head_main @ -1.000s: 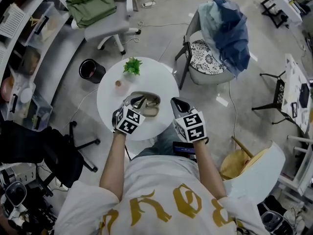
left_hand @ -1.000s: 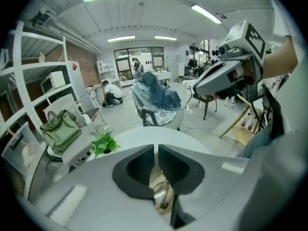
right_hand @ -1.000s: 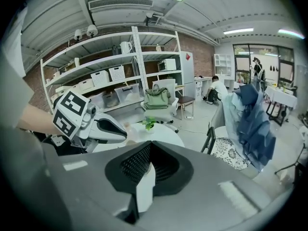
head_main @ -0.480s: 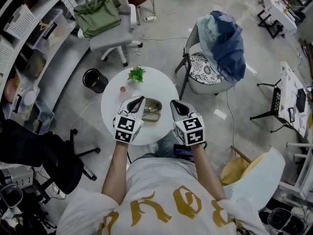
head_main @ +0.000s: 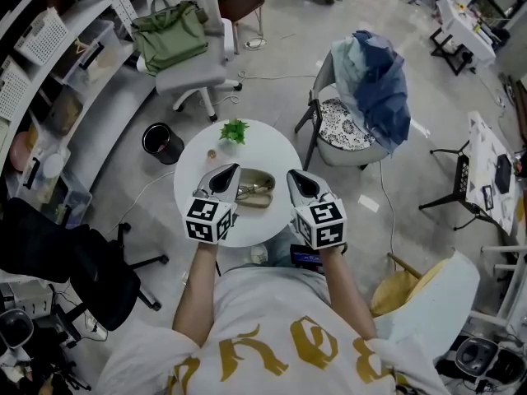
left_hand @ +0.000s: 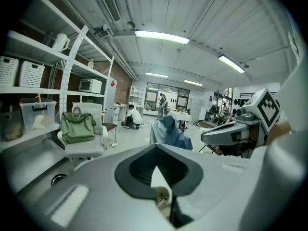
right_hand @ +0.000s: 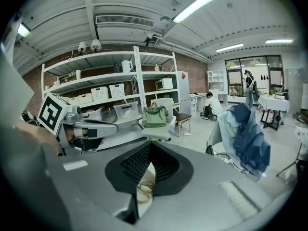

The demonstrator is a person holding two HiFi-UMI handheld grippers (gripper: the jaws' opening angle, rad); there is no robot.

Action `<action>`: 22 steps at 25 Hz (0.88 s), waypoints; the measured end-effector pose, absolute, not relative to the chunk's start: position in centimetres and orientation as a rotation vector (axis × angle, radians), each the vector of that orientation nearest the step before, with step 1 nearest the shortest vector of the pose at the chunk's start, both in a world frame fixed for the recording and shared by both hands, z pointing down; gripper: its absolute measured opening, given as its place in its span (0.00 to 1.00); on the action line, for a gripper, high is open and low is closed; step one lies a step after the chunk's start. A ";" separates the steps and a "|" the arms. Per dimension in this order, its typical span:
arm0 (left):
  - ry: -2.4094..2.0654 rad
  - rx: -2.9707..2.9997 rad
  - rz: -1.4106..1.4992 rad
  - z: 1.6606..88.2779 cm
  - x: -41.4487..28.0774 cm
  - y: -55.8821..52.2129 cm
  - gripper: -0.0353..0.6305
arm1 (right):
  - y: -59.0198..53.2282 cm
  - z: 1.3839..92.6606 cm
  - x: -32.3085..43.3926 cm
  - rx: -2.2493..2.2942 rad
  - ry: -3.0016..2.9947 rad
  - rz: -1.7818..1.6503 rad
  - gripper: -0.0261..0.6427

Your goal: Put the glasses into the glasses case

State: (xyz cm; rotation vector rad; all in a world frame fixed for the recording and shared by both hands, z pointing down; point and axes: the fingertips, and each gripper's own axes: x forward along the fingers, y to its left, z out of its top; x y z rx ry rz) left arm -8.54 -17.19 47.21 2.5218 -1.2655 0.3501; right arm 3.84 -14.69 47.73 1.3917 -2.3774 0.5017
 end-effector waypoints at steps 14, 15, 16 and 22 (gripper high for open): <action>-1.271 2.504 0.310 47.2 -9.8 -16.7 0.06 | -14.4 47.8 2.9 1.396 -2.376 0.510 0.07; -1.267 2.507 0.318 47.3 -9.7 -16.7 0.05 | -14.5 47.9 2.9 1.395 -2.377 0.513 0.07; -1.261 2.512 0.329 47.3 -9.7 -16.6 0.06 | -14.5 47.9 2.9 1.394 -2.378 0.517 0.07; -1.260 2.516 0.360 47.4 -9.5 -16.6 0.05 | -14.3 48.1 2.8 1.381 -2.379 0.530 0.07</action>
